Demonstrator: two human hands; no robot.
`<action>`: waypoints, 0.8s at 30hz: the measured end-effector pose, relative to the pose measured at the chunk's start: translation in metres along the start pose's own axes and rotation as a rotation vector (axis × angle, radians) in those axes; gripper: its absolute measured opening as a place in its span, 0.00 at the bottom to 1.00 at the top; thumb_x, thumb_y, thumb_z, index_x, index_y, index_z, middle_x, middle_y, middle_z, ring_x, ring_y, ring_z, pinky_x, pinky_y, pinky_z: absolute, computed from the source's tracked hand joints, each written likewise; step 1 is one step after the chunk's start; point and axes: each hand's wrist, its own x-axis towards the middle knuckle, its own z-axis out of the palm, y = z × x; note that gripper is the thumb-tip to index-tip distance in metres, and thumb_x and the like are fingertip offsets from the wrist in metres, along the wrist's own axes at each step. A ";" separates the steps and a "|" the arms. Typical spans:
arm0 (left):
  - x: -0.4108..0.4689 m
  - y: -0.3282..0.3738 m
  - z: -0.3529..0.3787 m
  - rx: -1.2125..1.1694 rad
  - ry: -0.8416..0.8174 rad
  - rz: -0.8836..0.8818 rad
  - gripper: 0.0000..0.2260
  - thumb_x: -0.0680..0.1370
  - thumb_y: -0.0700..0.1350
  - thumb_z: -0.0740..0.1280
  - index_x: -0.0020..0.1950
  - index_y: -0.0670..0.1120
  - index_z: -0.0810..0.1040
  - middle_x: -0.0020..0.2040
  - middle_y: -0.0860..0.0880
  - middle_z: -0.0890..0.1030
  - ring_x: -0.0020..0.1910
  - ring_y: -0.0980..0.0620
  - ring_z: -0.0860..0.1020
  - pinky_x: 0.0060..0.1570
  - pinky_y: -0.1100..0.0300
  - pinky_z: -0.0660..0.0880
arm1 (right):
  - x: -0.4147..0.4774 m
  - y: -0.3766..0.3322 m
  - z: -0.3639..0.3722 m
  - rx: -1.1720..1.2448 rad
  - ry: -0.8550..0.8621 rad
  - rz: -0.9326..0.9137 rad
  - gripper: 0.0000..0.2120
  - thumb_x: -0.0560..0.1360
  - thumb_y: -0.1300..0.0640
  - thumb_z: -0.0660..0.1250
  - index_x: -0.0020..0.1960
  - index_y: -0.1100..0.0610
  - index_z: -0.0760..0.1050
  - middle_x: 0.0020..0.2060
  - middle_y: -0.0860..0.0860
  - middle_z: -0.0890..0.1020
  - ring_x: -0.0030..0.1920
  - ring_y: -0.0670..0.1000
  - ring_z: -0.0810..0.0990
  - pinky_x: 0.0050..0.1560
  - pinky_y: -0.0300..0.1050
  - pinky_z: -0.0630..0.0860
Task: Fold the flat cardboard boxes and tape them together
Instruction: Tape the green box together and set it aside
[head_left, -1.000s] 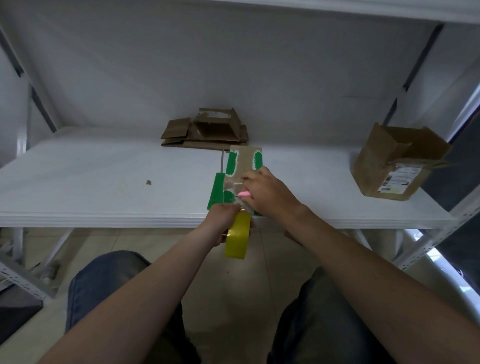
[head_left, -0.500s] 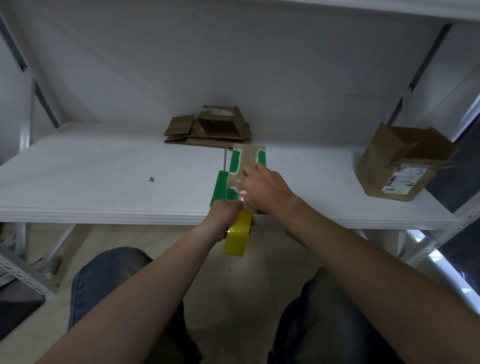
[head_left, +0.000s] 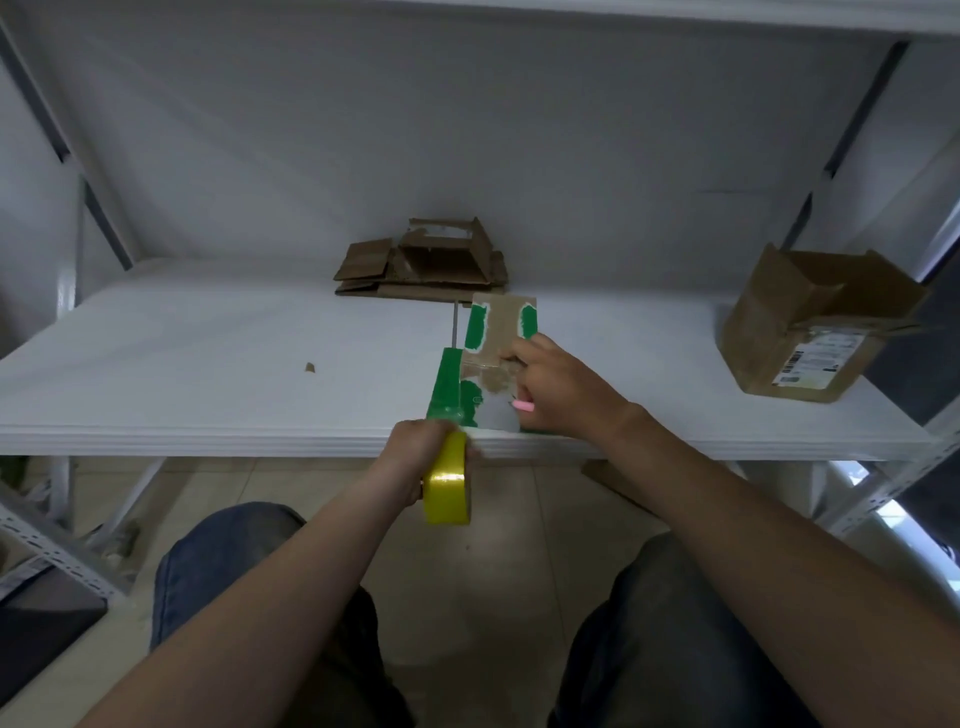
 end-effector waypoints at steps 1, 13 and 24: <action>0.000 0.004 -0.004 -0.085 0.029 0.014 0.05 0.83 0.40 0.64 0.49 0.39 0.75 0.26 0.45 0.80 0.19 0.51 0.77 0.19 0.64 0.72 | -0.002 0.000 -0.001 0.030 0.002 0.009 0.06 0.71 0.58 0.74 0.37 0.58 0.81 0.67 0.52 0.74 0.61 0.49 0.68 0.53 0.38 0.67; 0.057 0.071 0.008 0.283 0.245 0.327 0.32 0.71 0.60 0.77 0.67 0.50 0.67 0.60 0.47 0.73 0.56 0.45 0.76 0.56 0.50 0.76 | -0.007 0.009 -0.004 0.550 0.029 0.171 0.08 0.71 0.58 0.77 0.34 0.54 0.81 0.66 0.46 0.77 0.63 0.42 0.69 0.60 0.38 0.67; 0.090 0.079 0.010 0.299 0.164 0.259 0.31 0.68 0.51 0.82 0.66 0.44 0.72 0.58 0.45 0.76 0.57 0.42 0.77 0.57 0.48 0.76 | -0.019 0.071 0.033 0.659 0.259 0.753 0.12 0.78 0.48 0.72 0.55 0.55 0.85 0.49 0.50 0.86 0.46 0.50 0.83 0.45 0.43 0.78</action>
